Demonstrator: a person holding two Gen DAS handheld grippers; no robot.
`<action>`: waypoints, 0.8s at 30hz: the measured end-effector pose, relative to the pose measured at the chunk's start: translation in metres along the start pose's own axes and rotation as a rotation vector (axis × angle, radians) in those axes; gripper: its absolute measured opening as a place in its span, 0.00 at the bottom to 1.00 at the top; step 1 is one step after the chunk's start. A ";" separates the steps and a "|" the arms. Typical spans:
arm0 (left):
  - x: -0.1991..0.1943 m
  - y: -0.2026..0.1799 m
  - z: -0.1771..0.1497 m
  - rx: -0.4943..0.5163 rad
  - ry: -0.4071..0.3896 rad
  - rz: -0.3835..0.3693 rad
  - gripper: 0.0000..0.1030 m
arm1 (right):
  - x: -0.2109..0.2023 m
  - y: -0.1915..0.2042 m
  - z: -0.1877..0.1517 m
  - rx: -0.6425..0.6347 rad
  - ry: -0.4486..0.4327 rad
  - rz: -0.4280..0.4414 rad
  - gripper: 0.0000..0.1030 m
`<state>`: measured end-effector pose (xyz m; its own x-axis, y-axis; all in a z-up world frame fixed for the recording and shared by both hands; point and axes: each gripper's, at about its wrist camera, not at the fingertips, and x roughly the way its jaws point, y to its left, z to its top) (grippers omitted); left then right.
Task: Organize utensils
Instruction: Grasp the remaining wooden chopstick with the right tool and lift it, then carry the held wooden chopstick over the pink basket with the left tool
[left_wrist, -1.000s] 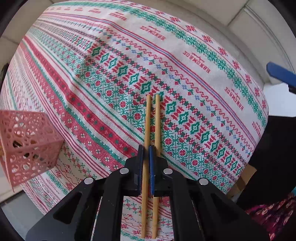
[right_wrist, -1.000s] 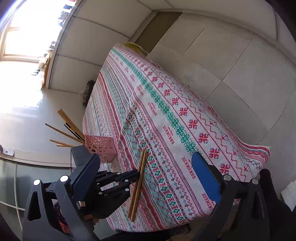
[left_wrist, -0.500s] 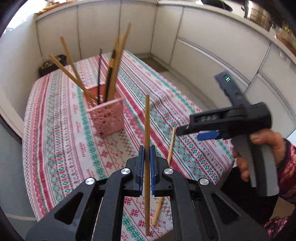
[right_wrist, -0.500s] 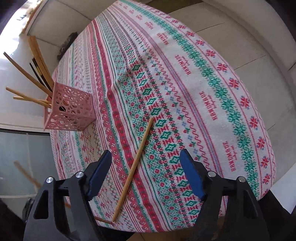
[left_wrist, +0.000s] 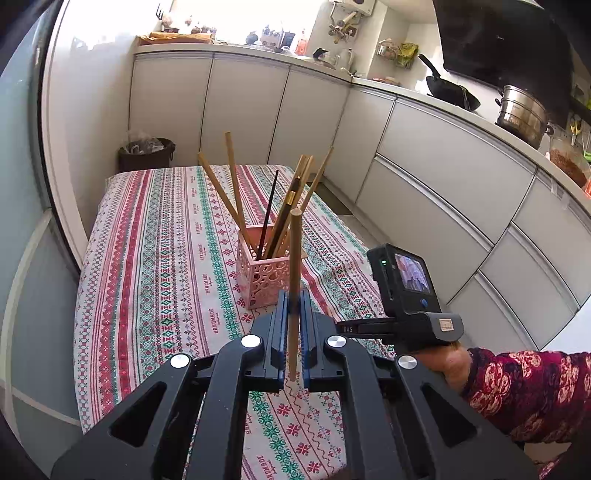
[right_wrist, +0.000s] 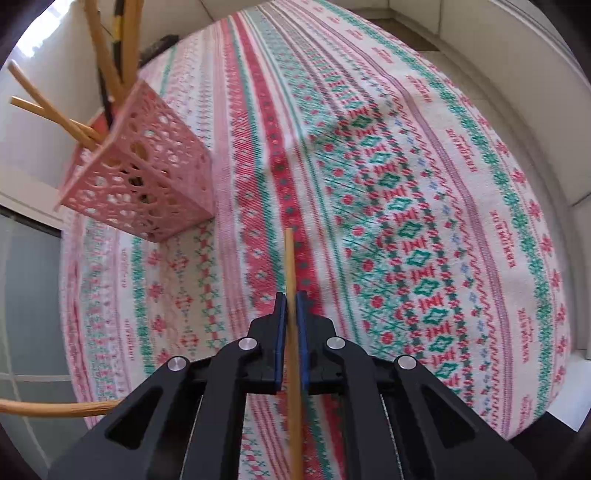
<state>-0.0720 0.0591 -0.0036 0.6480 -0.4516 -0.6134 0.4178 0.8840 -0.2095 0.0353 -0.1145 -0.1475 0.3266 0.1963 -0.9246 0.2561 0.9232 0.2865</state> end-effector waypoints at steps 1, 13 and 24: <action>0.000 0.002 0.000 -0.008 -0.004 0.004 0.05 | -0.008 0.001 -0.003 -0.015 -0.044 0.009 0.06; -0.017 -0.003 0.004 -0.042 -0.084 0.030 0.05 | -0.131 -0.012 -0.028 -0.119 -0.356 0.194 0.06; -0.043 -0.026 0.035 -0.017 -0.172 0.055 0.05 | -0.223 -0.008 -0.033 -0.177 -0.550 0.268 0.06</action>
<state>-0.0886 0.0512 0.0551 0.7699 -0.4148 -0.4849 0.3688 0.9094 -0.1924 -0.0698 -0.1548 0.0480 0.7900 0.2736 -0.5487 -0.0387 0.9154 0.4008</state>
